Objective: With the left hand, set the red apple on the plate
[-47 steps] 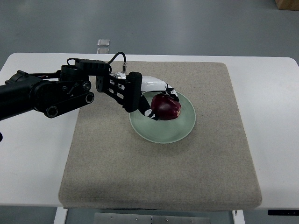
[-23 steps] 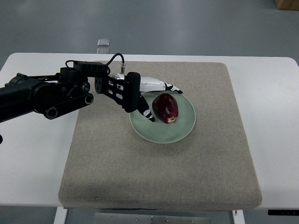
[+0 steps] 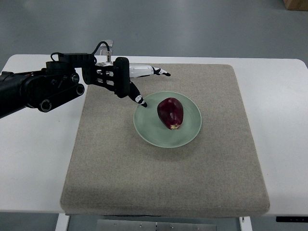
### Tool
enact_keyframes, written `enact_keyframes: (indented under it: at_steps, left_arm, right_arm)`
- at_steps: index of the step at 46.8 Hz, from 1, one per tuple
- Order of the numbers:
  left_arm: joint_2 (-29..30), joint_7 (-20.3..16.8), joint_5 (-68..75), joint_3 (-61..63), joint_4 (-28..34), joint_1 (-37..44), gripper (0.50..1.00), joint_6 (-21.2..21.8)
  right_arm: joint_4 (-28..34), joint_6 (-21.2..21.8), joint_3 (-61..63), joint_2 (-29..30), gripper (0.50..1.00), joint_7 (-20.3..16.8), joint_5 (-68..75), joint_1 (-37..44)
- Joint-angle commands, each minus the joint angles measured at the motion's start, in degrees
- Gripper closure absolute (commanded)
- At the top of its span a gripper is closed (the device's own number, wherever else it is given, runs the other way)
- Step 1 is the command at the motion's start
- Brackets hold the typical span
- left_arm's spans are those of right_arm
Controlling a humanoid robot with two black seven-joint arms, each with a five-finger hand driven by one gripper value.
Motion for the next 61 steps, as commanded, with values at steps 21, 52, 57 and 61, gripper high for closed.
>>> enact_keyframes:
  at_steps: [21,52,57,61]
  left_arm:
    - [-0.9,0.1,-18.1,-2.6,9.6,-0.1,0.506,0.3]
    - [-7.1,0.7,-61.3,-2.8,23.8,0.5,0.506,3.2]
    - [-7.7,1.2,-67.5,-3.8,24.3,0.5,0.506,4.2]
    - [-8.3,1.5,-71.8,-5.3,24.3,0.6,0.506,5.0]
  right_arm:
    - [0.0,0.0,0.0,0.0,0.536,0.0,0.0,0.0]
    - [0.0,0.0,0.0,0.0,0.536,0.0,0.0,0.0]
    - [0.0,0.0,0.0,0.0,0.536,0.0,0.0,0.0]
    - [0.0,0.0,0.0,0.0,0.536,0.0,0.0,0.0]
